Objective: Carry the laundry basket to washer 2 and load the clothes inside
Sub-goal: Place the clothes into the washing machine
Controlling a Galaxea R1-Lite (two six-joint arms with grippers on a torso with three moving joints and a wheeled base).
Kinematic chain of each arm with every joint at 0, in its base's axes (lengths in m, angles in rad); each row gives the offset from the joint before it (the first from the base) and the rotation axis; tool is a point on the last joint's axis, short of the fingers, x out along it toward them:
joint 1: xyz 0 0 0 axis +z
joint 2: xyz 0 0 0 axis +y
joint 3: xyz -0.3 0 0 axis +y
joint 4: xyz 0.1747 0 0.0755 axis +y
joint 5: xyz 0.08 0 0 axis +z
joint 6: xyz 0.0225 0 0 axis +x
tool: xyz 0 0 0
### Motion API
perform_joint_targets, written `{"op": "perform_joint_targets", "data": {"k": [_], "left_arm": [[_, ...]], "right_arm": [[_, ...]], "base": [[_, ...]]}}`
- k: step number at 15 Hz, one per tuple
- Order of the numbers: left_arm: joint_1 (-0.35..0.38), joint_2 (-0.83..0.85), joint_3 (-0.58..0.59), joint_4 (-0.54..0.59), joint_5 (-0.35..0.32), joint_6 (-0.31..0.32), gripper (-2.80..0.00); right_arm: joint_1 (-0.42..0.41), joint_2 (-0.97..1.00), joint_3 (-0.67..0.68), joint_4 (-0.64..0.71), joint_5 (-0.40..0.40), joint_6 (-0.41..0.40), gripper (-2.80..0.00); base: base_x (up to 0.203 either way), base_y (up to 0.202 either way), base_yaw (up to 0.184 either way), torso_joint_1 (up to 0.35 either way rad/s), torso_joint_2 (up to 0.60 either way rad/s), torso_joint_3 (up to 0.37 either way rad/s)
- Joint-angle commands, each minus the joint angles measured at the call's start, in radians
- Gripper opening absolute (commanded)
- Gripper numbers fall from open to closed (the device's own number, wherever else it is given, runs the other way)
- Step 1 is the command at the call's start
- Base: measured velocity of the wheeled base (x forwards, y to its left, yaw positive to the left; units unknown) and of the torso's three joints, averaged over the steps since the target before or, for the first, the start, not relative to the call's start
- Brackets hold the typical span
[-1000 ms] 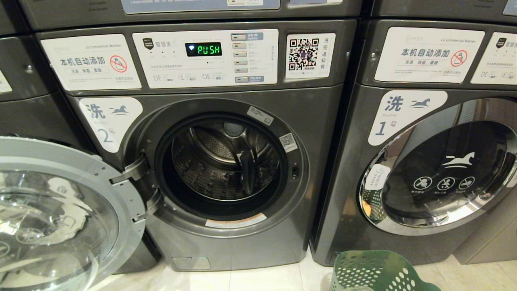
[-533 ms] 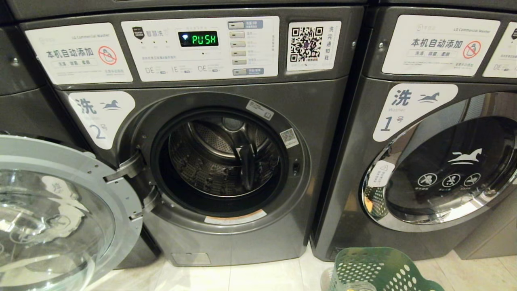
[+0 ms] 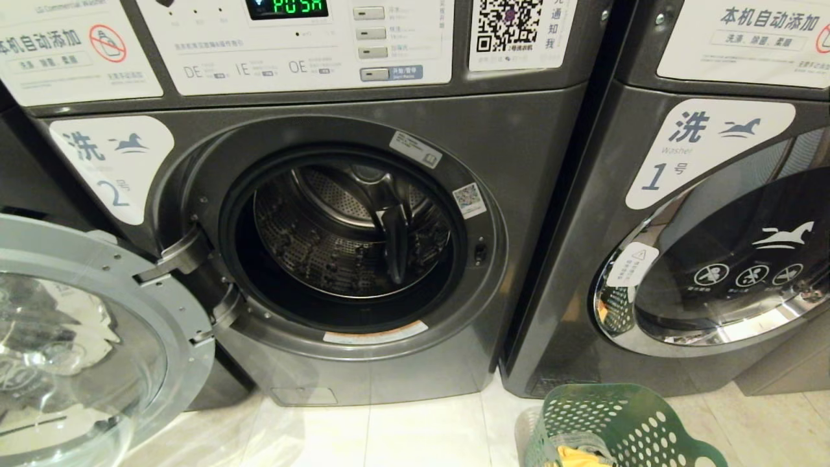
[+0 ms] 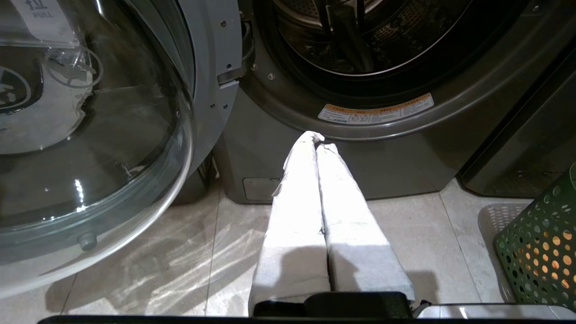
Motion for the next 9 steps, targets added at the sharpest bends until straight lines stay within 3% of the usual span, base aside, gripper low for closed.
{"op": "perform_joint_targets", "data": {"k": [1, 6, 9], "left_arm": [[0.0, 0.001, 0.0, -0.001, 0.0, 0.0, -2.8], [0.0, 0.001, 0.0, -0.001, -0.001, 0.0, -2.8], [0.0, 0.0, 0.0, -0.001, 0.0, 0.0, -2.8]], "right_arm": [[0.001, 0.002, 0.0, 0.0, 0.0, -0.002, -2.8], [0.001, 0.001, 0.001, 0.0, 0.002, -0.007, -2.8], [0.001, 0.001, 0.0, 0.0, 0.01, -0.06, -2.8]], "base": [[0.0, 0.0, 0.0, -0.001, 0.0, -0.194], [0.0, 0.0, 0.0, 0.004, 0.01, -0.198], [0.0, 0.0, 0.0, 0.005, 0.0, -0.202]]}}
